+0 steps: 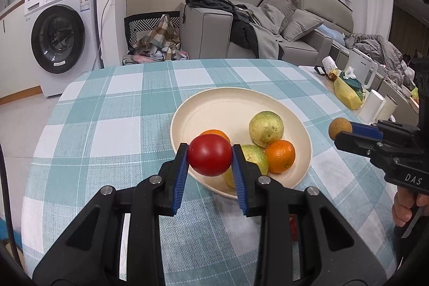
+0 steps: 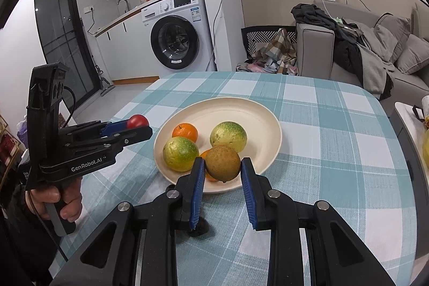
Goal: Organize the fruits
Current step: 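Carry the tomato and kiwi onto the cream plate and open both tools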
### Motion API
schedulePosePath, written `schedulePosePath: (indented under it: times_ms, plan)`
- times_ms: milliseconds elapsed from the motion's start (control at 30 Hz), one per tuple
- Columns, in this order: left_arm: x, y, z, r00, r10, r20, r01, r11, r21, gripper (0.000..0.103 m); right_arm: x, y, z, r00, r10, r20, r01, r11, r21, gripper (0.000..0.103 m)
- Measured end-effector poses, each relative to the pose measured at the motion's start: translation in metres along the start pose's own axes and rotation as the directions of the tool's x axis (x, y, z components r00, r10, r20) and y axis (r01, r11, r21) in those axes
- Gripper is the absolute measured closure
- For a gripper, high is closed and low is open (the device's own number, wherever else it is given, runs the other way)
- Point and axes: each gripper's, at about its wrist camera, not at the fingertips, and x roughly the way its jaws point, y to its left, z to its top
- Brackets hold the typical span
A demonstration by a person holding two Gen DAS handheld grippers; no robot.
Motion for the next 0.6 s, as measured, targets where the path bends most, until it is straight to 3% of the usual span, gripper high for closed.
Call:
schedulePosePath:
  times_ms: [600]
  plan:
    - [0.040, 0.011, -0.005, 0.998, 0.027, -0.057, -0.028, 1.000, -0.005, 0.075, 0.041, -0.023, 0.004, 0.999, -0.017, -0.040, 0.019, 0.998, 0.061, 0.075]
